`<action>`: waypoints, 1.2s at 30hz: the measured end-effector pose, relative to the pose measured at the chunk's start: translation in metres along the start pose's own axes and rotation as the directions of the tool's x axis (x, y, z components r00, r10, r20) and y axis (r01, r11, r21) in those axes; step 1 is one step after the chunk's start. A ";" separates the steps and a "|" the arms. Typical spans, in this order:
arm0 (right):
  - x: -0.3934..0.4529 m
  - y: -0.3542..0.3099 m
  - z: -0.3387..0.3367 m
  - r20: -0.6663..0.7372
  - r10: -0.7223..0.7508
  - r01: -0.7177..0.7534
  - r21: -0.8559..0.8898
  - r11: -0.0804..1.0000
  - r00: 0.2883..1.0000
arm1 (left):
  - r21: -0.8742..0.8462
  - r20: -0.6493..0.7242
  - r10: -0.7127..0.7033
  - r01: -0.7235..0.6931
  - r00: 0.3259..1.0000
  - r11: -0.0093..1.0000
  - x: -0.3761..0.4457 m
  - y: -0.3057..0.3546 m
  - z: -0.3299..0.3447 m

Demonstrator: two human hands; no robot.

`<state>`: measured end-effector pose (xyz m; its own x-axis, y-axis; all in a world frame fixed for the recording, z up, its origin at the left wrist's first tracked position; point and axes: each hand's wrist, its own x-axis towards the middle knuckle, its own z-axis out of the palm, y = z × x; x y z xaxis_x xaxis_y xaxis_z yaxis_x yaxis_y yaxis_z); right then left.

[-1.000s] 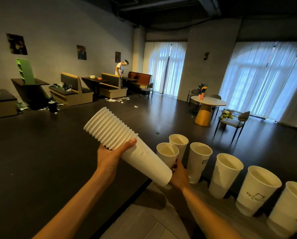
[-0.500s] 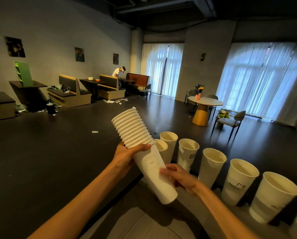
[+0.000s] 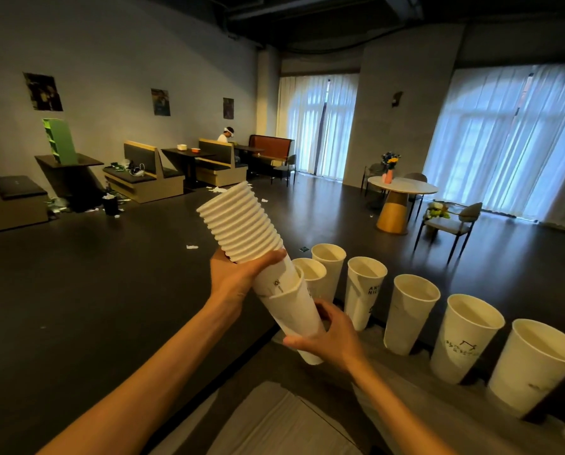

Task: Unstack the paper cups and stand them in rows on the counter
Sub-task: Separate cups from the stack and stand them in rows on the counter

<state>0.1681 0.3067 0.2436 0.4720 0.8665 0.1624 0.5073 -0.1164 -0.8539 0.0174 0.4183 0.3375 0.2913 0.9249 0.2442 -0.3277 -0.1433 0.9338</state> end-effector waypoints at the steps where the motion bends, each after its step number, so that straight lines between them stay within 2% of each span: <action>1: -0.004 0.008 0.000 -0.015 0.003 -0.003 0.017 1.000 1.000 | -0.041 -0.014 -0.003 0.002 1.000 0.999 0.002 0.004 -0.001; 5: -0.017 0.042 -0.010 -0.119 0.083 -0.067 0.128 0.990 0.989 | -0.288 -0.023 -0.081 0.071 0.996 0.955 0.014 0.023 -0.006; 7: -0.021 0.056 -0.016 -0.170 0.144 -0.114 0.177 0.978 0.975 | -0.351 -0.001 -0.104 0.097 0.995 0.931 0.021 0.029 -0.010; 10: -0.017 0.072 -0.025 -0.239 0.216 -0.170 0.198 0.965 0.947 | -0.302 0.018 -0.089 0.090 0.996 0.949 0.023 0.027 -0.008; 14: 0.003 0.079 -0.030 -0.206 0.198 -0.181 0.096 0.979 0.958 | -0.241 0.046 -0.069 0.078 0.997 0.967 0.019 0.017 0.000; 19: 0.019 0.082 -0.027 -0.238 0.209 -0.211 0.017 0.977 0.948 | -0.239 0.095 -0.070 0.091 0.993 0.967 0.015 0.009 0.009; 25: 0.010 0.087 -0.035 -0.127 0.257 -0.262 -0.028 0.965 0.958 | -0.215 0.180 -0.065 0.103 0.982 0.971 0.014 0.003 0.020; 30: -0.023 0.081 -0.065 -0.091 0.384 -0.393 -0.140 0.909 0.919 | -0.165 0.244 -0.082 0.125 0.966 0.978 -0.001 -0.003 0.049; 32: -0.039 0.066 -0.086 -0.108 0.334 -0.345 -0.100 0.933 0.936 | -0.144 0.281 -0.101 0.146 0.954 0.979 -0.012 -0.007 0.067; 34: -0.052 0.045 -0.108 -0.143 0.321 -0.312 0.080 0.947 0.936 | -0.102 0.364 -0.124 0.171 0.923 0.980 -0.024 -0.011 0.083; 36: -0.067 0.027 -0.132 -0.024 0.316 -0.299 0.254 0.920 0.949 | -0.073 0.435 -0.148 0.198 0.888 0.977 -0.036 -0.013 0.098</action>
<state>0.2452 0.1814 0.2747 0.6255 0.7734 -0.1033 0.1418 -0.2429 -0.9596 0.0995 0.3526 0.3422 0.6979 0.6899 0.1923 -0.3278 0.0690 0.9422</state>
